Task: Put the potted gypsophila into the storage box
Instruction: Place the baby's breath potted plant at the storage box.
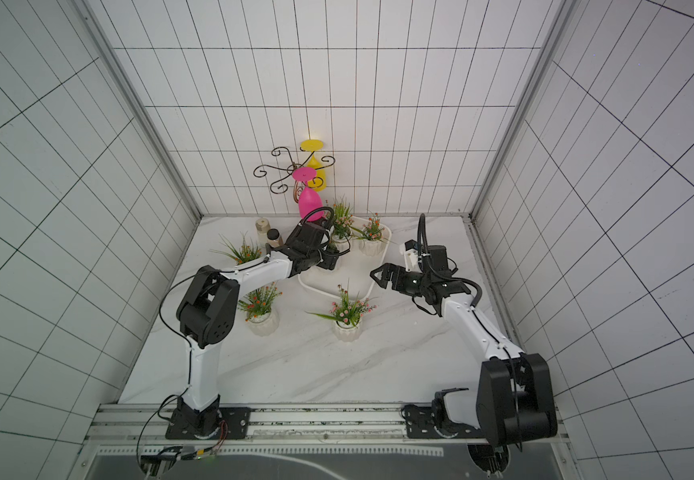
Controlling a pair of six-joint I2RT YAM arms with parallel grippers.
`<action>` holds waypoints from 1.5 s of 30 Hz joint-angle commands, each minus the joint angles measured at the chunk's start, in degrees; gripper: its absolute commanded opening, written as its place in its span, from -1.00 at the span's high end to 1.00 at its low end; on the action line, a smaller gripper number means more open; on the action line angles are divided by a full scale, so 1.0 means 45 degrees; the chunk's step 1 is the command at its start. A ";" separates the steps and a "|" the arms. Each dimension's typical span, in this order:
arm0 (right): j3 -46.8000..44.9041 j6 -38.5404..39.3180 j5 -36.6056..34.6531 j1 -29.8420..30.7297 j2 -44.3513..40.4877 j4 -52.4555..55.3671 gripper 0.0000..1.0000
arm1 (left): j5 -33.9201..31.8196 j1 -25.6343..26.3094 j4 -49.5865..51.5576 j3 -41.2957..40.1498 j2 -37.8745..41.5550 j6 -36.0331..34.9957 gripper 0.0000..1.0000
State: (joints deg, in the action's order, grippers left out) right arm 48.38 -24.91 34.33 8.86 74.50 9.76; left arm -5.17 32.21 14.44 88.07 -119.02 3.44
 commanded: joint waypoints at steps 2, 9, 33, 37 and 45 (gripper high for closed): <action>0.0831 -0.0051 0.0127 -0.0109 -0.0061 -0.0215 -0.99 | -0.0320 0.0093 -0.0815 0.0687 -0.0150 -0.0275 -0.58; 0.0806 -0.0051 0.0126 -0.0110 -0.0051 -0.0216 -0.99 | -0.0396 0.0099 -0.0676 0.0760 -0.0443 -0.0224 -0.76; 0.0935 0.0943 -0.0757 -0.0114 -0.0770 0.0857 -0.99 | 0.0202 -0.0004 0.0767 -0.0363 0.2108 0.0902 -0.94; 0.0940 0.1775 -0.0776 -0.0097 -0.1196 0.1357 -0.99 | 0.0934 -0.0030 0.0761 -0.1483 0.3555 0.1265 -0.94; 0.0405 0.3430 -0.0750 -0.0095 -0.2452 0.2384 -0.99 | 0.2331 -0.0395 0.1661 -0.3228 0.6356 0.1257 -0.94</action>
State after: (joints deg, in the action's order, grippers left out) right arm 48.38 -14.22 31.27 8.86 66.00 17.47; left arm 1.43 31.38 19.33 76.09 -93.69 8.86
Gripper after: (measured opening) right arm 0.994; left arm 0.969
